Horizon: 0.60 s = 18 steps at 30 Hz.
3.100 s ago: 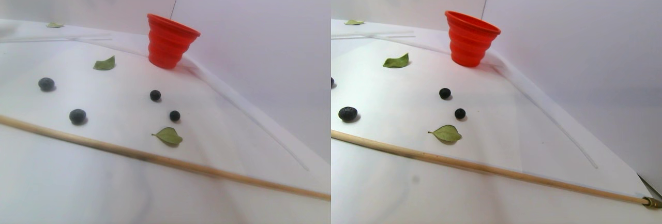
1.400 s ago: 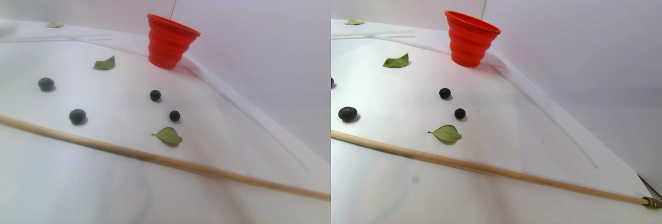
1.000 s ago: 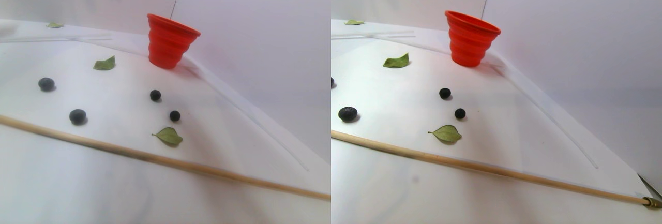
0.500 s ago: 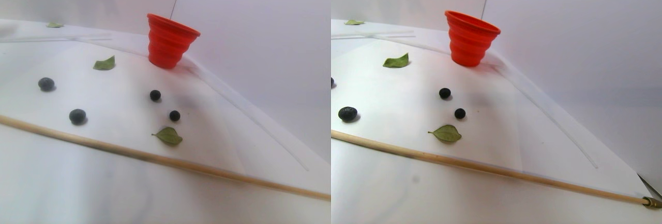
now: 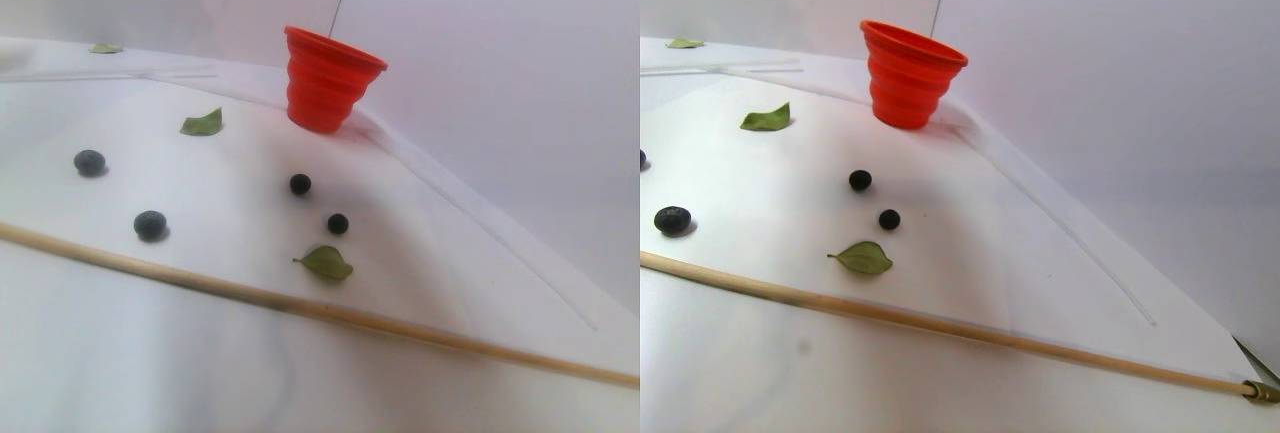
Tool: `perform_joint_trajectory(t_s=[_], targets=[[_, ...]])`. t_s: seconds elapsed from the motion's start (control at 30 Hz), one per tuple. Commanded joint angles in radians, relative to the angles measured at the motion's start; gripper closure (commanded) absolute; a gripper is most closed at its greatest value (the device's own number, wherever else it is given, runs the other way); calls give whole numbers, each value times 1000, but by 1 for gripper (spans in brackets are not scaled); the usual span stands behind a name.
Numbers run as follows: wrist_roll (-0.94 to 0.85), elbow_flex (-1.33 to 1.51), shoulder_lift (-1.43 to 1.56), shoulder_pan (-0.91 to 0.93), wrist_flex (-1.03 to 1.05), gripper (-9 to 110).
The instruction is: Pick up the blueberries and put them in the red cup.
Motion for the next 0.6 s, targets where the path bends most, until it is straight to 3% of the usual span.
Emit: perform_joint_trajectory(t_s=[0.0, 0.57], targets=[[-25, -6, -14, -12, -20, 90], [-110, 209, -64, -80, -192, 90]])
